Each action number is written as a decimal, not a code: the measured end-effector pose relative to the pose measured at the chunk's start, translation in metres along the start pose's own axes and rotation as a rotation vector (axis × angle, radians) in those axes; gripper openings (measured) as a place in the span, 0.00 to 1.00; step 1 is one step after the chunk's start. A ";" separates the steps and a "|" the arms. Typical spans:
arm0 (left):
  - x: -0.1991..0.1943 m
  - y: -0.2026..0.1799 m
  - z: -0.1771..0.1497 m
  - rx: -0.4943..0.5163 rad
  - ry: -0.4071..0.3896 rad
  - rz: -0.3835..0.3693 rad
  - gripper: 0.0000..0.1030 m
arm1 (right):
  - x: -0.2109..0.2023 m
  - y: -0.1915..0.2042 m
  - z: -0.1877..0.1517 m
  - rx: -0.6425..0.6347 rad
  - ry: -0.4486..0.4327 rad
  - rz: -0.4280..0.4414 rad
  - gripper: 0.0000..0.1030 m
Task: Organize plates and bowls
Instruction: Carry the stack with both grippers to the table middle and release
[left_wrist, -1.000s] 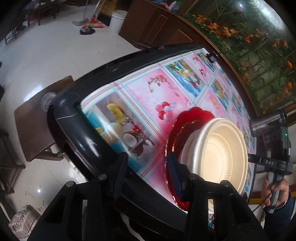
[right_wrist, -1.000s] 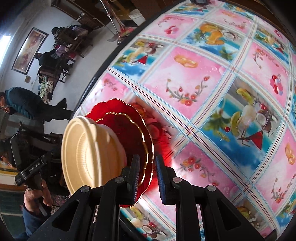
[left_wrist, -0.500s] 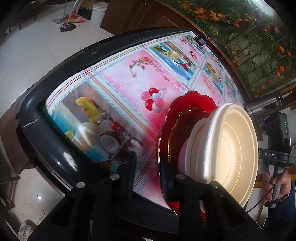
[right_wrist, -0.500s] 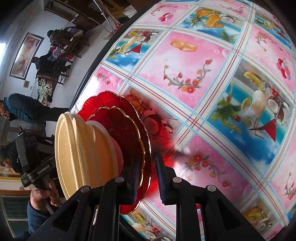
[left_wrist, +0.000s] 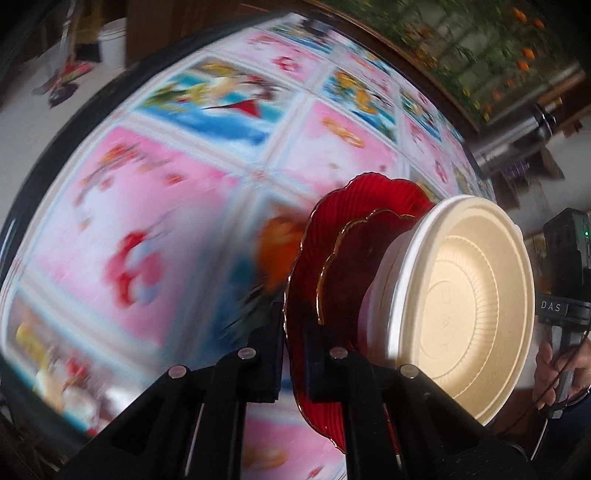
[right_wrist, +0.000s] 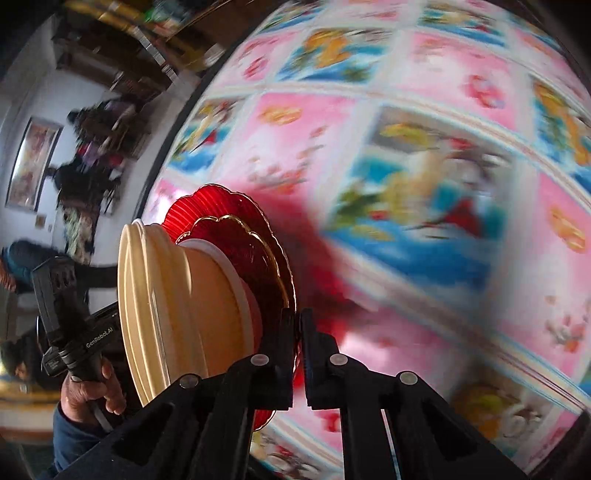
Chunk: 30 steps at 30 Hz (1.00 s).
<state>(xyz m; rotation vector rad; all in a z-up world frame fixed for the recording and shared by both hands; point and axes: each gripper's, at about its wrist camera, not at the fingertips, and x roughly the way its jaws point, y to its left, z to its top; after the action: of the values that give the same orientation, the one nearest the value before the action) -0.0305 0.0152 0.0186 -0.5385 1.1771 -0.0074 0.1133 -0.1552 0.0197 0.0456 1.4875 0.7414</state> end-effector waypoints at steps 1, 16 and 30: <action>0.009 -0.014 0.009 0.032 0.011 -0.003 0.06 | -0.006 -0.012 -0.001 0.027 -0.013 -0.011 0.05; 0.046 -0.065 0.040 0.080 0.051 -0.051 0.40 | -0.076 -0.109 -0.027 0.267 -0.163 -0.091 0.12; -0.020 -0.088 -0.027 0.235 -0.006 -0.395 0.41 | -0.150 -0.068 -0.066 0.171 -0.403 -0.046 0.14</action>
<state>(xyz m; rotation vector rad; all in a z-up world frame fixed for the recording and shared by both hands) -0.0385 -0.0663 0.0646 -0.5537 1.0320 -0.4759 0.0957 -0.3056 0.1115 0.2746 1.1577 0.5290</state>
